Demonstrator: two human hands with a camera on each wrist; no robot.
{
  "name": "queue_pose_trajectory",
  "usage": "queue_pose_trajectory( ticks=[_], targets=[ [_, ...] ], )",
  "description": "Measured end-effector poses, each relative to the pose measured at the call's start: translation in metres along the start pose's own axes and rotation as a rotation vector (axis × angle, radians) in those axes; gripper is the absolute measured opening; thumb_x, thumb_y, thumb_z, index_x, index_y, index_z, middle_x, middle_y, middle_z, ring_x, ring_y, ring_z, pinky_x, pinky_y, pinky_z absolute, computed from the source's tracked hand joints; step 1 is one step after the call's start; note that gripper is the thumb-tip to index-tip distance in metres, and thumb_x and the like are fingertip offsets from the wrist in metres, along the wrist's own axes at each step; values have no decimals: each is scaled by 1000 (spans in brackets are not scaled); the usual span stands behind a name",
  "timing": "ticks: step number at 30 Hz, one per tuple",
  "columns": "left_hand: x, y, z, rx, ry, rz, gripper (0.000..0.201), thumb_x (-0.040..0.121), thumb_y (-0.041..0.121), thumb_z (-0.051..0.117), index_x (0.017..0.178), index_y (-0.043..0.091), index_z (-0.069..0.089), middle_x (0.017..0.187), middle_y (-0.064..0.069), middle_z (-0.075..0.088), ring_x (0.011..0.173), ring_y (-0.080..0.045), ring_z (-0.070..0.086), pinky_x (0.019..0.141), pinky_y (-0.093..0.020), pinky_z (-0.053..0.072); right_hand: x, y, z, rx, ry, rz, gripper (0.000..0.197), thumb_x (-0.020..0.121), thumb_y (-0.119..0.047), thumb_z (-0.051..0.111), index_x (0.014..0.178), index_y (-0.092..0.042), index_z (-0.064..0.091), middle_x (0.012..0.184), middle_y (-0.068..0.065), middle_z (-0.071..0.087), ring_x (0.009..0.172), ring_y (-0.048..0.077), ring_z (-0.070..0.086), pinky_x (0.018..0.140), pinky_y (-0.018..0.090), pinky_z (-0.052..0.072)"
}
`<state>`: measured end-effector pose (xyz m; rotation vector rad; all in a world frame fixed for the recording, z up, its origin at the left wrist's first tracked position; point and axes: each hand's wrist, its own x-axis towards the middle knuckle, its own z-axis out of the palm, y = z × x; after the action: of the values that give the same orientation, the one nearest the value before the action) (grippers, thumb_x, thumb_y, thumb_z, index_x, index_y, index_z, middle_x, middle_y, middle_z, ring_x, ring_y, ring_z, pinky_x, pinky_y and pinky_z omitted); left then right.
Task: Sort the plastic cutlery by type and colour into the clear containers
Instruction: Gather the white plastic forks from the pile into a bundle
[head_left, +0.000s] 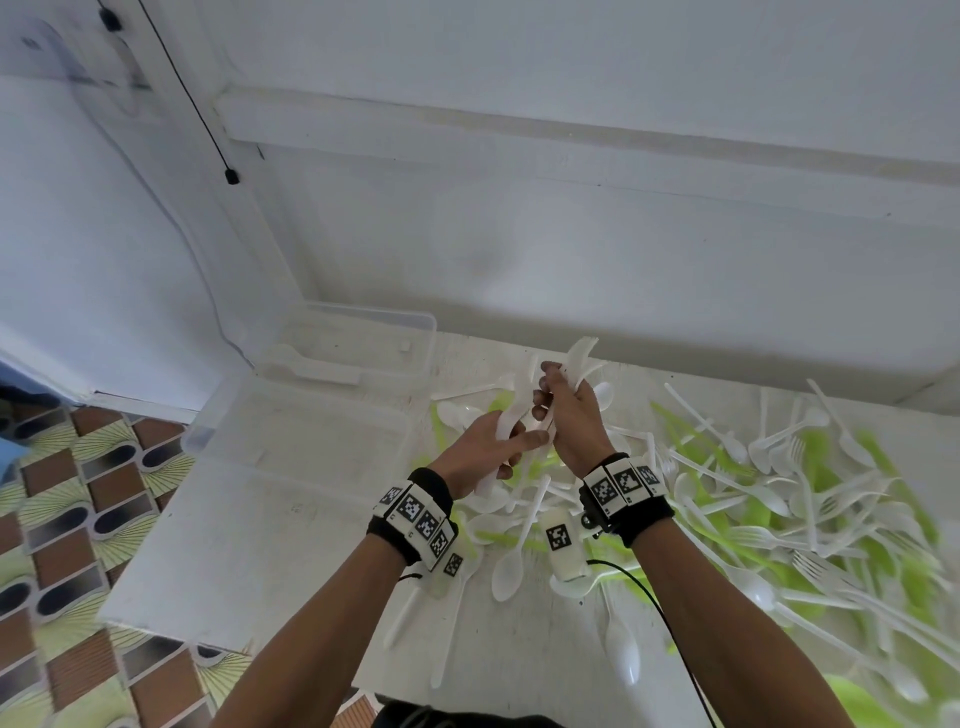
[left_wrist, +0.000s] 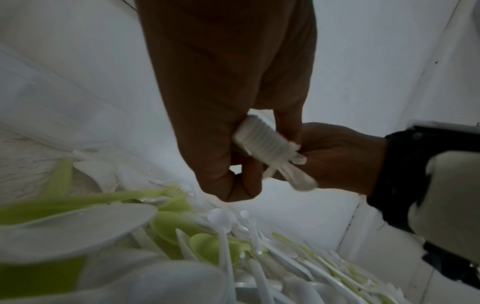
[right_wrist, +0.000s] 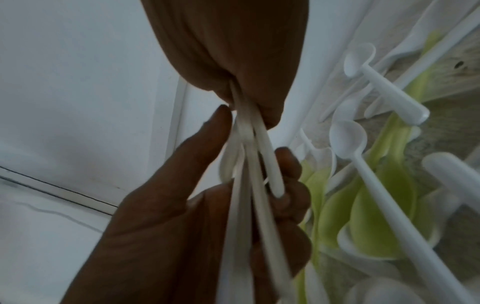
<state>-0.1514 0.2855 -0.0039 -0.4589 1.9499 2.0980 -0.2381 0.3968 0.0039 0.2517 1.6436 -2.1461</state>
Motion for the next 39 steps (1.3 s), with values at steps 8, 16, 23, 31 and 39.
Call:
queue_pose_trajectory(
  ticks=[8, 16, 23, 31, 39],
  targets=[
    [-5, -1, -1, -38, -59, 30, 19, 100, 21, 63, 100, 2, 60, 73, -4, 64, 59, -15, 48, 52, -23, 39, -1, -5, -9, 88, -38, -18, 20, 107, -24, 49, 109, -13, 66, 105, 3, 64, 100, 20, 64, 81, 29, 54],
    [-5, -6, -9, -26, -119, 72, 32, 104, 29, 54, 116, 0, 62, 105, -20, 74, 58, -17, 50, 51, -24, 37, 11, 0, -14, 81, 82, -24, 24, 105, -31, 52, 104, -16, 70, 134, 6, 60, 123, 21, 57, 100, 39, 49],
    [-9, -8, -16, 105, 15, 14, 23, 102, 23, 57, 110, 3, 64, 96, -11, 77, 57, -19, 60, 50, -26, 38, 16, -9, -20, 150, 229, -128, 27, 109, -24, 41, 99, -17, 65, 116, 3, 70, 112, 22, 62, 96, 38, 48],
    [-6, -3, -21, 0, 140, 129, 13, 99, 21, 63, 100, 8, 64, 93, -9, 75, 62, -18, 55, 50, -24, 40, 5, -15, -25, -175, 88, -17, 24, 89, -30, 76, 90, -12, 60, 64, -1, 48, 39, 8, 33, 37, 20, 27],
    [-4, 7, -14, -6, 64, 58, 21, 102, 26, 59, 100, 5, 63, 81, -7, 65, 57, -14, 52, 51, -24, 40, -8, -5, -16, -150, -81, 80, 28, 82, -26, 85, 100, -10, 71, 92, 12, 72, 46, 9, 44, 40, 20, 31]
  ],
)
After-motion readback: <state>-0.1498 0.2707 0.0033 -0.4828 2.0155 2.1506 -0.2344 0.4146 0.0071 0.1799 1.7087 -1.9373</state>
